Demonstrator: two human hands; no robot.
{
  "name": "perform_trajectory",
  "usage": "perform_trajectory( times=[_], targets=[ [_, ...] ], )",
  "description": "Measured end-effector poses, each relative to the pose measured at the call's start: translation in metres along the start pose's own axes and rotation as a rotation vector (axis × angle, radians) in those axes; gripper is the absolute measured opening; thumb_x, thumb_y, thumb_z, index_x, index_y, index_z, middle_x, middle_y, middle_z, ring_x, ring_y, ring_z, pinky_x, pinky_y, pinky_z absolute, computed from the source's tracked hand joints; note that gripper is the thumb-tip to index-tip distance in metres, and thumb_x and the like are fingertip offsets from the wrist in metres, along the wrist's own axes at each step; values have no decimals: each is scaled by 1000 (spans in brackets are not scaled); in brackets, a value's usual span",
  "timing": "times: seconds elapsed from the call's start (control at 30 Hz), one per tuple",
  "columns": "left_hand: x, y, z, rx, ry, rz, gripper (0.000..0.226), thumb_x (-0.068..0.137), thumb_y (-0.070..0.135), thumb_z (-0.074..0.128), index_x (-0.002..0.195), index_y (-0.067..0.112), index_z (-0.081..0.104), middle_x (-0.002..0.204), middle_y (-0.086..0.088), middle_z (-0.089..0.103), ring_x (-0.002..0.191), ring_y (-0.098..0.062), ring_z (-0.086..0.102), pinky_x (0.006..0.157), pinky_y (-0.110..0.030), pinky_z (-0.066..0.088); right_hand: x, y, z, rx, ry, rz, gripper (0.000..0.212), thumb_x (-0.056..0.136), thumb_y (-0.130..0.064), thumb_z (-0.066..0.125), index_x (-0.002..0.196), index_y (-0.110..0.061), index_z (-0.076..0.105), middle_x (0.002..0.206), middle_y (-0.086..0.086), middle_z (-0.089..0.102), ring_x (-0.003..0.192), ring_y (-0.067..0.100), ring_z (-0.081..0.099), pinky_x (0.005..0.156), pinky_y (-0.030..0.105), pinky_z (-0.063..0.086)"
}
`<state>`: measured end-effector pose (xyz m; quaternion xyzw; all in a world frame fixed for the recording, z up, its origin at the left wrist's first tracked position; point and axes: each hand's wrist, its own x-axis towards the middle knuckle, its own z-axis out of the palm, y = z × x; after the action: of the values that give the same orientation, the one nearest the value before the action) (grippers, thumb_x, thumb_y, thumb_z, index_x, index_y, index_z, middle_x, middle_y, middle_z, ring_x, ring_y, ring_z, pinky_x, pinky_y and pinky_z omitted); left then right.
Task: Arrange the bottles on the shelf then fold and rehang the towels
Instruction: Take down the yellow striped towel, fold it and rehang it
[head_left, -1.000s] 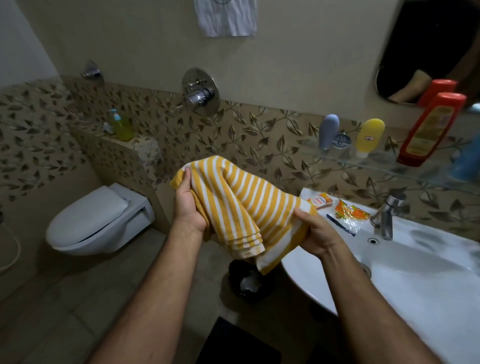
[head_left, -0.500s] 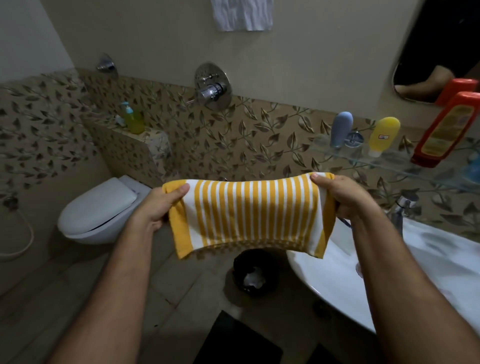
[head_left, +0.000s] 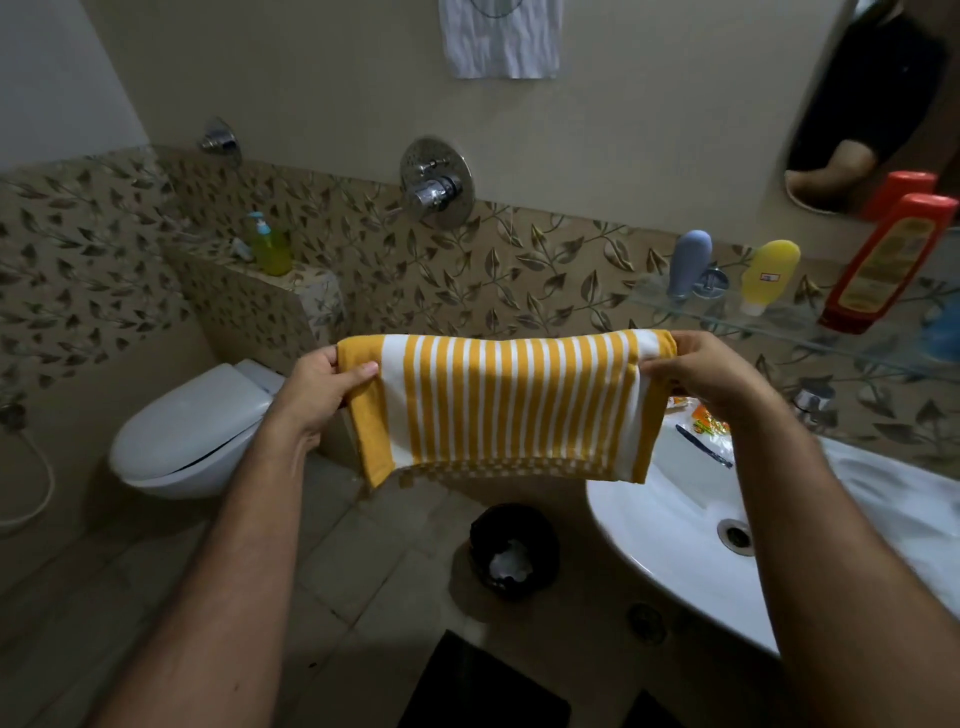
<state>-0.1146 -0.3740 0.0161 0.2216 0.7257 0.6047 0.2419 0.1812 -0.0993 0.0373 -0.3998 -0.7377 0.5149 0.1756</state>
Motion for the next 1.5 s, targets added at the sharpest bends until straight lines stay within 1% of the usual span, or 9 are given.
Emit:
perform_trajectory(
  times=[0.07,0.2,0.33,0.47,0.63,0.87,1.1,1.3,1.5],
  targets=[
    [2,1,1,66,35,51,12,87,15,69,99,18,68,100,-7,73,96,-22,69,93,-44,54,0,-2,6,-113,101,1,19,90,-16,67,108,-16,61,108,11,68,97,25,66,92,46,54],
    [3,0,5,129,131,111,18,86,17,70,104,14,69,99,-7,72,92,-20,68,86,-36,55,-7,-7,20,-72,259,-42,63,90,-21,68,144,-23,35,143,16,45,122,32,54,98,48,51],
    [9,3,0,22,187,58,31,87,16,70,116,6,65,106,-8,69,90,-17,66,67,-22,49,-14,-8,22,-10,211,-183,36,93,-21,63,128,-27,55,124,3,57,114,26,58,89,41,54],
    [14,6,-7,-72,268,56,62,81,16,76,135,12,46,120,-7,60,102,-17,58,87,-31,50,-19,-14,24,-6,228,-261,33,96,-20,59,128,-26,60,123,1,59,114,22,58,94,46,52],
    [16,8,-17,-22,211,226,40,82,16,75,120,20,63,105,-1,71,98,-16,68,90,-42,56,-19,-21,26,-159,340,-319,32,96,-24,59,128,-20,60,121,5,62,111,23,60,93,46,54],
    [16,10,-14,109,299,500,29,81,18,77,106,27,64,92,7,69,84,-8,66,74,-29,56,-16,-31,26,-425,584,-399,22,97,-30,54,113,-18,64,106,5,55,107,29,54,88,48,51],
    [23,-14,1,288,429,499,21,84,23,72,104,19,65,103,1,60,92,-14,56,71,-28,47,-26,-48,33,80,388,-389,21,100,-35,49,104,-15,54,97,6,59,94,25,61,86,49,54],
    [32,-46,12,376,394,322,20,86,26,70,100,16,62,104,-1,53,96,-19,54,75,-31,42,-29,-62,47,69,379,-446,22,99,-39,51,101,-17,55,95,4,61,90,19,61,76,37,52],
    [20,-68,36,381,325,235,30,84,25,72,111,19,60,112,-5,58,101,-20,56,82,-32,46,-27,-78,78,78,357,-498,21,95,-21,60,92,-1,59,80,11,57,75,14,52,73,33,47]
  ],
)
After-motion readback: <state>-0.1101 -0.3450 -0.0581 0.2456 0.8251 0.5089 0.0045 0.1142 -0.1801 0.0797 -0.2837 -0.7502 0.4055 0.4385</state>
